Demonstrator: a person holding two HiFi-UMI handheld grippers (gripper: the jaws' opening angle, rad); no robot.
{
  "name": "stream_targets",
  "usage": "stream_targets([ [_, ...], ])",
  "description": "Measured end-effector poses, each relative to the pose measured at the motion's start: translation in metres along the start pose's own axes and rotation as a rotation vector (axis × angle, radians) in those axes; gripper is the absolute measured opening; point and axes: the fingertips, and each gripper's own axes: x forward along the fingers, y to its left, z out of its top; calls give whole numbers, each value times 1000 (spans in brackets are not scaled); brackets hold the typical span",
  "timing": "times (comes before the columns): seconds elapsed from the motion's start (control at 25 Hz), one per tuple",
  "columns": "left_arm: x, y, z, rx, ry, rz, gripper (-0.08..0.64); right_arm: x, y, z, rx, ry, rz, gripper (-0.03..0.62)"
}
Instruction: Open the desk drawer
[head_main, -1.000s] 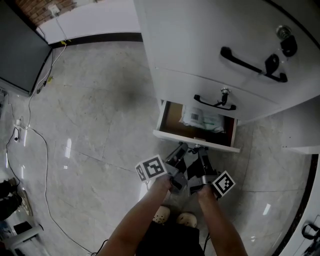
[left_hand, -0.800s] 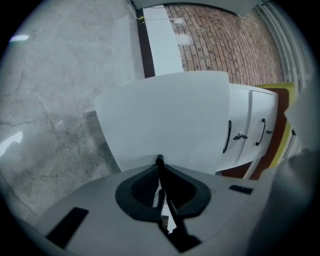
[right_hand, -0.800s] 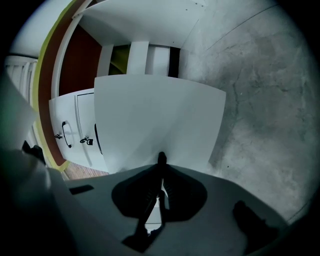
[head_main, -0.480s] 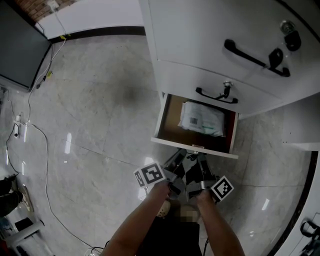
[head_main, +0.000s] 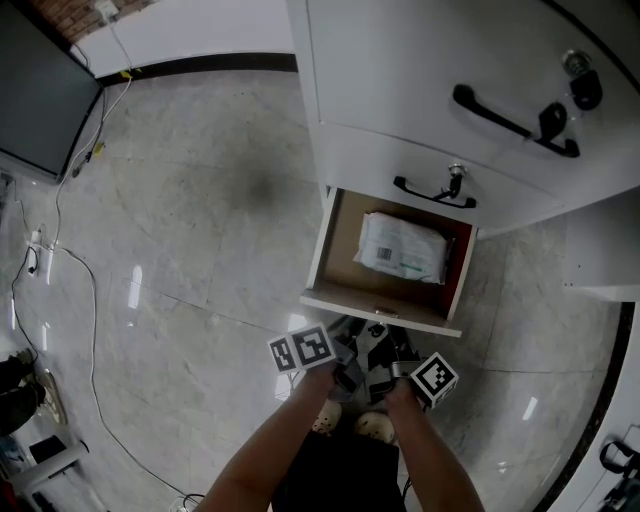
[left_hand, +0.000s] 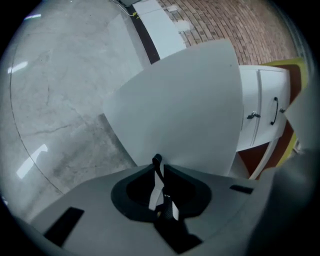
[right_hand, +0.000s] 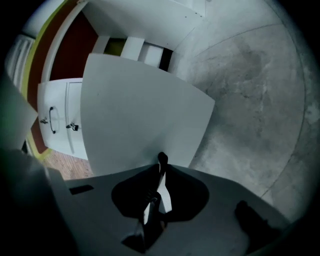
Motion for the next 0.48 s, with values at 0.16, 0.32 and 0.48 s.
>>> stream_targets([
  [0.16, -7, 6, -6, 51, 40, 91, 63, -4, -7, -4, -52, 22, -115, 61],
  [0.32, -23, -6, -10, 51, 51, 125, 61, -18, 11, -3, -50, -4, -143, 71],
  [0.48, -44, -27, -13, 48, 61, 160, 58, -40, 39, -6, -49, 6, -167, 71],
])
